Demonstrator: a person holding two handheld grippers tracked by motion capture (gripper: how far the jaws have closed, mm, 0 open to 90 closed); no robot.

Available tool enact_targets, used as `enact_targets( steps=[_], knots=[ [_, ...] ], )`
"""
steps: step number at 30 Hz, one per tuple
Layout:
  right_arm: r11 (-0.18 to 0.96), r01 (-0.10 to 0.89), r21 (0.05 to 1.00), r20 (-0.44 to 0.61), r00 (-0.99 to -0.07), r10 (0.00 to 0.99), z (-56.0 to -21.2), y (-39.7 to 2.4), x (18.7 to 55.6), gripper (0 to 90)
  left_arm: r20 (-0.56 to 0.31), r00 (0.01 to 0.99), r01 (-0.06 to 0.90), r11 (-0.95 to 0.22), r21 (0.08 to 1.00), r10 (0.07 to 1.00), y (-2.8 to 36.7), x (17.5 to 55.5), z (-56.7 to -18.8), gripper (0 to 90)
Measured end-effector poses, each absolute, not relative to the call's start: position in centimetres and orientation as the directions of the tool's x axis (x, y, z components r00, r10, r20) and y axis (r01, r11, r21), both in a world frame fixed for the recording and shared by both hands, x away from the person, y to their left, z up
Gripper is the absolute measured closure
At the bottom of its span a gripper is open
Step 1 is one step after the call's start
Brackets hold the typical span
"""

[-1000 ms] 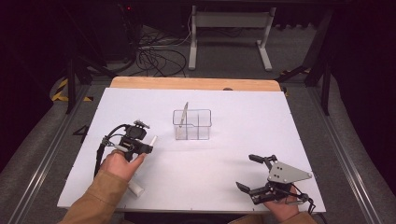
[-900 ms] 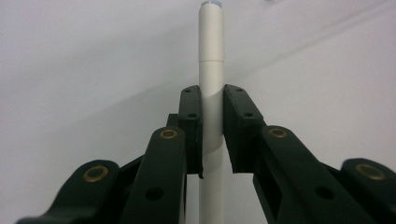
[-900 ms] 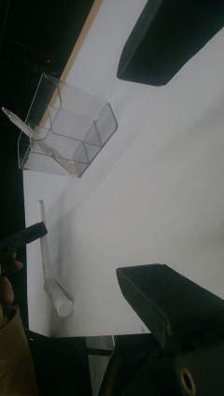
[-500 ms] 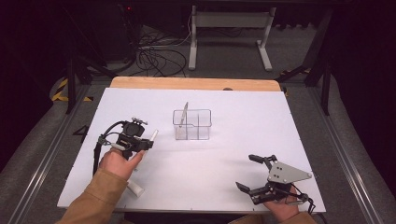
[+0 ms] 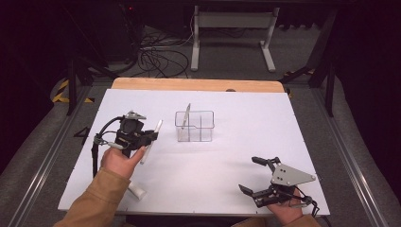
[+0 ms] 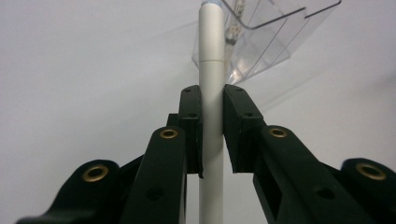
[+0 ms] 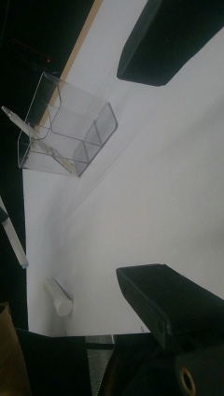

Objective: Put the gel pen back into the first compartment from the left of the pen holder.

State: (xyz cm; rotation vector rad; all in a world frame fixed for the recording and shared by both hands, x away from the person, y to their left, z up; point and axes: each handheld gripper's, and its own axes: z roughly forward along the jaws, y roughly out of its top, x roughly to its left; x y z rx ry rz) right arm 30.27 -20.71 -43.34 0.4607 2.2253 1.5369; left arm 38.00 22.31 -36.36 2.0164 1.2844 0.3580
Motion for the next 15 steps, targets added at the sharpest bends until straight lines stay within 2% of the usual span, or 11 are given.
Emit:
enact_targets(
  steps=[10,15],
  knots=[
    [0.342,0.046,0.939,-0.132,-0.868,0.479,-43.3,-20.7,30.3,6.2,-0.156,0.506,0.608,-0.222,0.762,0.849,22.0,38.1,-35.1,78.3],
    [0.341,0.046,0.939,-0.131,-0.868,0.479,-43.3,-20.7,30.3,6.3,-0.2,0.515,0.599,-0.183,0.78,0.833,22.1,38.2,-34.6,78.3]
  ],
)
